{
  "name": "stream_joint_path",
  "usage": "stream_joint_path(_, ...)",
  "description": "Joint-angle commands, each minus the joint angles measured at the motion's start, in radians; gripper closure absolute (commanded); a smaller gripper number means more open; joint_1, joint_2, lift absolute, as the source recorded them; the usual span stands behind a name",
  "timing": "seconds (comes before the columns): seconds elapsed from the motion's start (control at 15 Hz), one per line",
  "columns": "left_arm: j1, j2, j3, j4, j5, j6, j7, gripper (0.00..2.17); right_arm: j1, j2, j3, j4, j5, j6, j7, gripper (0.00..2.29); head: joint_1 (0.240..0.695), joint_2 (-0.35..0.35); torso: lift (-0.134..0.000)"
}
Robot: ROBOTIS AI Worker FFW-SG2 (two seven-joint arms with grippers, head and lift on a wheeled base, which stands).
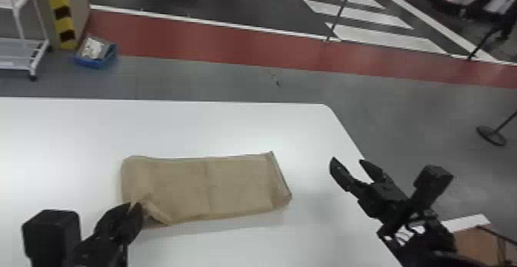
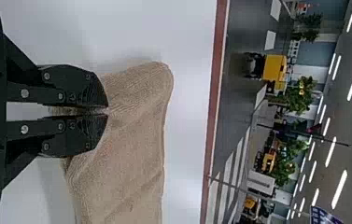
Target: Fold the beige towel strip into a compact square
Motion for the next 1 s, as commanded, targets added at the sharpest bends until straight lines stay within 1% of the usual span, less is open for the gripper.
stream_joint_path(0.0,0.003,0.003,0.014,-0.020,-0.001,-0.036,0.001,0.05,-0.003,0.000,0.011,-0.002,0.009,0.002,-0.010,0.09,0.695,-0.350,-0.124)
stream_joint_path(0.2,0.012,0.004,0.013,-0.032,-0.037,-0.180,0.011,0.05,-0.003,0.002,0.011,-0.008,0.015,0.017,-0.018,0.09,0.695,-0.350,-0.124)
stream_joint_path(0.27,0.009,0.004,0.003,-0.024,-0.052,-0.232,0.009,0.05,-0.003,0.008,0.010,-0.025,0.018,0.029,-0.018,0.09,0.695,-0.350,-0.124)
stream_joint_path(0.33,-0.011,0.003,-0.009,-0.004,-0.052,-0.241,0.000,0.05,-0.003,0.017,0.010,-0.034,0.032,0.042,-0.018,0.09,0.695,-0.350,-0.124)
stream_joint_path(0.4,-0.043,0.003,-0.033,0.026,-0.054,-0.241,0.000,0.10,-0.002,0.020,0.010,-0.040,0.035,0.045,-0.018,0.09,0.695,-0.350,-0.124)
stream_joint_path(0.53,-0.129,-0.003,-0.107,0.126,-0.055,-0.241,-0.006,0.26,0.012,0.029,0.010,-0.063,0.036,0.054,-0.018,0.09,0.695,-0.350,-0.124)
stream_joint_path(0.6,-0.171,-0.008,-0.139,0.177,-0.057,-0.241,-0.019,0.39,0.014,0.035,0.010,-0.066,0.036,0.054,-0.018,0.09,0.695,-0.350,-0.124)
stream_joint_path(0.67,-0.212,-0.014,-0.168,0.227,-0.057,-0.232,-0.029,0.88,0.021,0.042,0.010,-0.074,0.039,0.054,-0.018,0.09,0.695,-0.350,-0.124)
stream_joint_path(0.73,-0.241,-0.032,-0.187,0.261,-0.052,-0.207,-0.008,1.48,0.027,0.045,0.010,-0.077,0.039,0.054,-0.018,0.09,0.695,-0.350,-0.124)
stream_joint_path(0.8,-0.250,-0.051,-0.188,0.281,-0.057,-0.201,-0.008,1.80,0.029,0.046,0.010,-0.075,0.041,0.054,-0.018,0.09,0.695,-0.350,-0.124)
stream_joint_path(0.87,-0.257,-0.051,-0.188,0.292,-0.057,-0.198,-0.017,1.90,0.032,0.046,0.013,-0.077,0.041,0.054,-0.018,0.09,0.695,-0.350,-0.124)
stream_joint_path(0.93,-0.257,-0.051,-0.188,0.292,-0.057,-0.177,-0.019,1.90,0.034,0.046,0.014,-0.075,0.041,0.054,-0.018,0.09,0.695,-0.350,-0.124)
